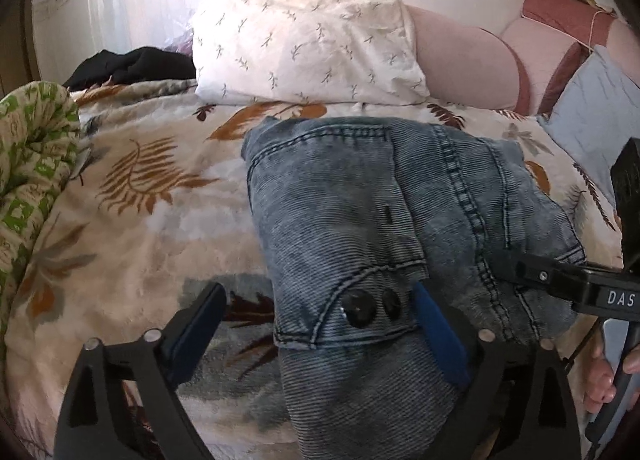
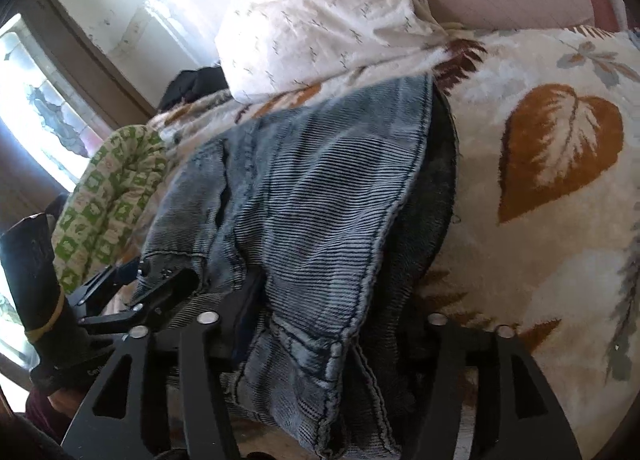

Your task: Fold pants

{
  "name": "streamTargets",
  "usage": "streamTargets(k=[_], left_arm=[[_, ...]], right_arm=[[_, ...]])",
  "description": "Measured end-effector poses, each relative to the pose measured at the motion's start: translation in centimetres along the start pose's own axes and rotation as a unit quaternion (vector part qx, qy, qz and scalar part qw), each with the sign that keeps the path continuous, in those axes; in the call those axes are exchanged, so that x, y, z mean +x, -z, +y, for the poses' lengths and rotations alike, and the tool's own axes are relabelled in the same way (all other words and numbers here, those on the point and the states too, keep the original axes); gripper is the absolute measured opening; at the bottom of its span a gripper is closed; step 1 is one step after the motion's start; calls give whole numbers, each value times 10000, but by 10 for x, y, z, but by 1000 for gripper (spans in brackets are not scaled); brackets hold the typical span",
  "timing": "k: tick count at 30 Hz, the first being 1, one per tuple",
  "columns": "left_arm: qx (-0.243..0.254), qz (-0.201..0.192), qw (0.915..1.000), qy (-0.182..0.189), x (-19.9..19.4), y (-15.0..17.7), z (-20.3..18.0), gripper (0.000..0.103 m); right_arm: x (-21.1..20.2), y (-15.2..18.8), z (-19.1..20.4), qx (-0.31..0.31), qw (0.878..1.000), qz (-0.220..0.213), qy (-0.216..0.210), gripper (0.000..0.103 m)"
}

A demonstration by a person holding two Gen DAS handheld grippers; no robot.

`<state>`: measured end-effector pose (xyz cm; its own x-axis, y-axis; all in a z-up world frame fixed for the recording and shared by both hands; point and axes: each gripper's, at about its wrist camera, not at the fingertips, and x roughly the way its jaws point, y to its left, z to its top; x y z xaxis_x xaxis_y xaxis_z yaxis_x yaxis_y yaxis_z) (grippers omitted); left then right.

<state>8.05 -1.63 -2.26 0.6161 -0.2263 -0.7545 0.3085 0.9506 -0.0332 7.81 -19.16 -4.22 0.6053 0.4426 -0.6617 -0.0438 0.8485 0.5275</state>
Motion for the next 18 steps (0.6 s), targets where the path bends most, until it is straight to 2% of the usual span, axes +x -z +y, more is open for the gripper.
streamTargets(k=[3,6,15,18], left_arm=[[18,-40,9999,-106,0,1,-1,103],[-2,-22,9999,-130,1,1,-1,103],[-410,46,9991,56,3,3,8,103],[-556,42,9984,18,-1,5,8,103]], right_arm=[[2,2,-4,87,10000,30,16,69],[2,3,-3,60,9999,21,87,73],[1,5,-6,64,9999,-23,91,75],[0,6,-6,111,9999,-22,91,76]])
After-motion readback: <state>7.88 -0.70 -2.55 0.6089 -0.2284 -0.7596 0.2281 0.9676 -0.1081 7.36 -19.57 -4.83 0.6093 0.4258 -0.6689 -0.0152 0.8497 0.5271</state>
